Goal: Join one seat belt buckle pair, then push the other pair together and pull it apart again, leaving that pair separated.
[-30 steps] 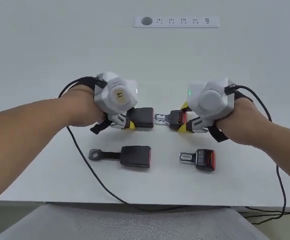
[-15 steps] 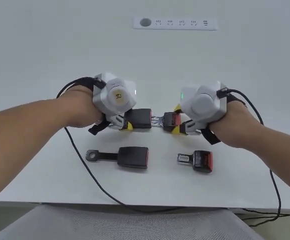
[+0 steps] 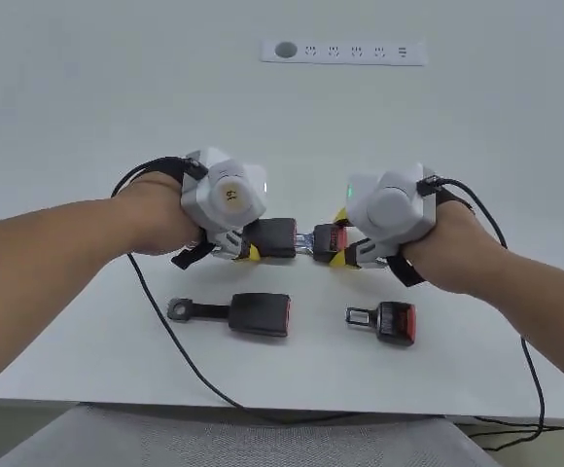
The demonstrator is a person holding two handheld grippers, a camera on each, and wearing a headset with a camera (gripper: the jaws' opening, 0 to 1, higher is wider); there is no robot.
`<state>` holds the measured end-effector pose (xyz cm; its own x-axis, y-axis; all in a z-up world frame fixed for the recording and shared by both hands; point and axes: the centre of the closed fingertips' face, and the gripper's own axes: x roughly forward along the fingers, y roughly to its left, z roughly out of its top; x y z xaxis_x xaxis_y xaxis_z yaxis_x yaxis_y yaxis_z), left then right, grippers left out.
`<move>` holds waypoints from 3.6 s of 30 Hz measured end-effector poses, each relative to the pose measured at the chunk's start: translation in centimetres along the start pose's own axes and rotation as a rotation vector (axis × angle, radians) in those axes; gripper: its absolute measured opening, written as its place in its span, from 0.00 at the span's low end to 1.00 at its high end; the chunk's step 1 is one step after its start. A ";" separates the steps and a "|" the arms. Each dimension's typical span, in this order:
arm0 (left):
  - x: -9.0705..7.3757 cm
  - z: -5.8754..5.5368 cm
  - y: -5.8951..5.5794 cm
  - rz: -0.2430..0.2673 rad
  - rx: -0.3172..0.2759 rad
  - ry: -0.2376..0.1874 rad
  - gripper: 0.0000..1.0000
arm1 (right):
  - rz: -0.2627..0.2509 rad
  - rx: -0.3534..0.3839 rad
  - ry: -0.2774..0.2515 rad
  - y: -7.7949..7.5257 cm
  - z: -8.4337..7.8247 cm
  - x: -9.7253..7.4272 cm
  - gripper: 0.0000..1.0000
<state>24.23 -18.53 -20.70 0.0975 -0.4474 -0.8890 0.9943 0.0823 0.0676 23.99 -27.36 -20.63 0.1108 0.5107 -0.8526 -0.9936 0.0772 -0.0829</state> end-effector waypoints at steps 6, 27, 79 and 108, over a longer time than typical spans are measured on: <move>0.0 0.0 0.0 -0.005 -0.003 0.000 0.31 | -0.004 0.011 0.005 0.0 0.3 0.0 0.28; -0.2 0.5 -0.2 -0.024 0.021 -0.004 0.31 | 0.009 0.012 -0.022 0.3 1.3 0.5 0.26; -0.4 -0.2 -0.1 -0.031 -0.001 -0.039 0.30 | 0.041 0.010 -0.037 0.1 1.5 0.6 0.28; -0.4 -0.3 -0.1 -0.028 0.003 -0.035 0.30 | 0.044 0.014 -0.035 0.1 1.5 0.4 0.28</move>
<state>24.05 -18.12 -20.47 0.0709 -0.4804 -0.8742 0.9968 0.0662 0.0445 24.02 -25.83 -20.21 0.0682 0.5431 -0.8369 -0.9971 0.0658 -0.0385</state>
